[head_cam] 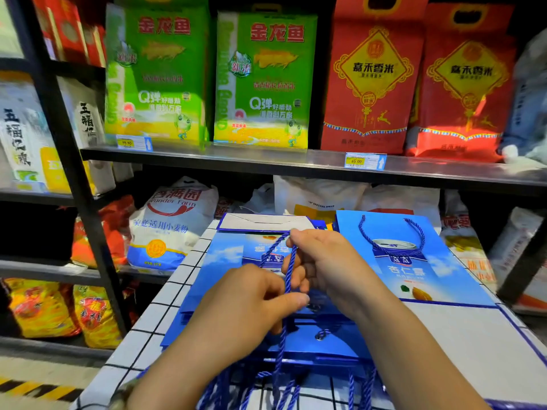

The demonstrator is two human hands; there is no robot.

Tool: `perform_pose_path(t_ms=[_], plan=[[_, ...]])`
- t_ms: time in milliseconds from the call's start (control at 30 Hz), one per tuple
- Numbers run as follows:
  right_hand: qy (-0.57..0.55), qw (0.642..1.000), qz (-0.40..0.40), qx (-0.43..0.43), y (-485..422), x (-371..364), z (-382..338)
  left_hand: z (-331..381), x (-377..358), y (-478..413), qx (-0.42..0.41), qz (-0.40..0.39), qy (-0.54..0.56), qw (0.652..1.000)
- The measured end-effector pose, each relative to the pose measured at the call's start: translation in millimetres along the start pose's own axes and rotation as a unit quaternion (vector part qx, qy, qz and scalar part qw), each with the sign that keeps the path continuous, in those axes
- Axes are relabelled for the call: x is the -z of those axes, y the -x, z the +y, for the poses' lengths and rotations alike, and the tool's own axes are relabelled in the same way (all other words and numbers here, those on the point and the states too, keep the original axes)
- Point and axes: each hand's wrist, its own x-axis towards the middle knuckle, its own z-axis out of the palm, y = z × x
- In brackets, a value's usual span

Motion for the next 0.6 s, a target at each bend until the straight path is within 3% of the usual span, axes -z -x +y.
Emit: perform_pose_path(t_ms=[167, 300, 467, 600], plan=[[0.078, 0.997, -0.003, -0.017, 0, 16, 1, 13, 10, -10, 0.012, 0.050, 0.163, 0.985], [0.154, 0.984, -0.086, -0.003, 15, 24, 3, 20, 15, -25, 0.012, 0.079, 0.262, 0.962], [0.240, 0.962, -0.126, 0.010, 23, 26, 1, 24, 11, -39, 0.026, 0.104, 0.331, 0.938], [0.216, 0.973, -0.082, 0.002, 21, 32, 2, 21, 7, -41, 0.033, 0.106, 0.310, 0.944]])
